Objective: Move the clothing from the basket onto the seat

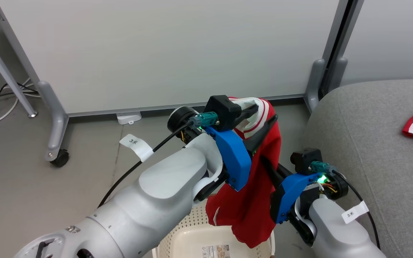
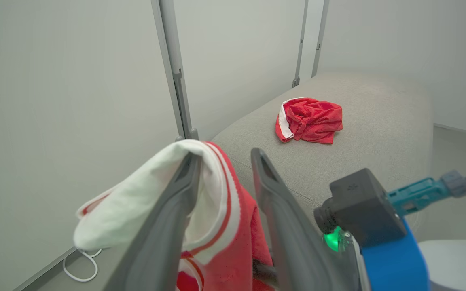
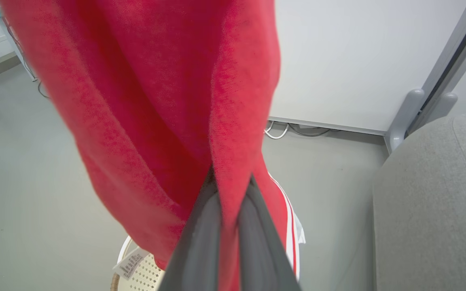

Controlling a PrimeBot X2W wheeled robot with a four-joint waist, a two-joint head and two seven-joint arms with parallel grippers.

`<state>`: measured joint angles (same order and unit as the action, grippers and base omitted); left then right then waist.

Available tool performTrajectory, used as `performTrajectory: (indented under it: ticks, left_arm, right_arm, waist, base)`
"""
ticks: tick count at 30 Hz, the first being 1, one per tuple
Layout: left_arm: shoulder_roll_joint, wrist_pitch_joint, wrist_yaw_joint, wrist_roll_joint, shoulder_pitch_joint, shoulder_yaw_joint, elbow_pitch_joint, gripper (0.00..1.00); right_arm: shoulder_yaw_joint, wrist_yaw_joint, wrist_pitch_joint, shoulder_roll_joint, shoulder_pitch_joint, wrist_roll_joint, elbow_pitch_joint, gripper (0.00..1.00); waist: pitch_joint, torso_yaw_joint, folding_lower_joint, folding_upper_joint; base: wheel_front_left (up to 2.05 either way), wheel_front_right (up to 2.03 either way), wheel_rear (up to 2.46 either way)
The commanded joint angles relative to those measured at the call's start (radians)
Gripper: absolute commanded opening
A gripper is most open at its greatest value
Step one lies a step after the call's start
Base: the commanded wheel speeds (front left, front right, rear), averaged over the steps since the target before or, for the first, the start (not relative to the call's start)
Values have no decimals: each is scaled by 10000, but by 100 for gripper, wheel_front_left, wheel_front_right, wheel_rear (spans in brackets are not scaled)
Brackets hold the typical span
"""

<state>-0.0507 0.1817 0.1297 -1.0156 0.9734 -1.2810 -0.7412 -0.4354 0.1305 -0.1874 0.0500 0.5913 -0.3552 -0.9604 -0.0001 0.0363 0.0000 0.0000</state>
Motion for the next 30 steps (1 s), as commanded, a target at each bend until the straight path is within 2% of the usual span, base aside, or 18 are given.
performTrajectory:
  ticks: [1,10,17,27,30]
  left_arm:
    - [4,27,8,-33,-79,-17,-41,100]
    - [-14,404,8,-132,-352,9,-379,100]
    - [-481,836,7,56,-963,741,-166,100]
    - [-1928,846,-594,2477,-3740,3927,2487,100]
    - [-2210,847,-705,3190,-4743,4959,3256,100]
  right_arm:
    - [-1,3,-73,8,221,-73,-52,0]
    - [96,5,-291,8,372,-108,-315,0]
    - [274,5,-481,6,492,54,-300,0]
    - [316,5,-613,8,478,267,426,0]
    - [308,3,-573,6,440,394,712,0]
  waist:
    - [0,-2,0,0]
    - [8,-31,0,0]
    - [153,-145,0,0]
    - [462,-944,0,0]
    - [561,-1261,0,0]
  base:
    - [0,0,0]
    - [0,0,0]
    - [0,0,0]
    - [0,0,0]
    - [0,0,0]
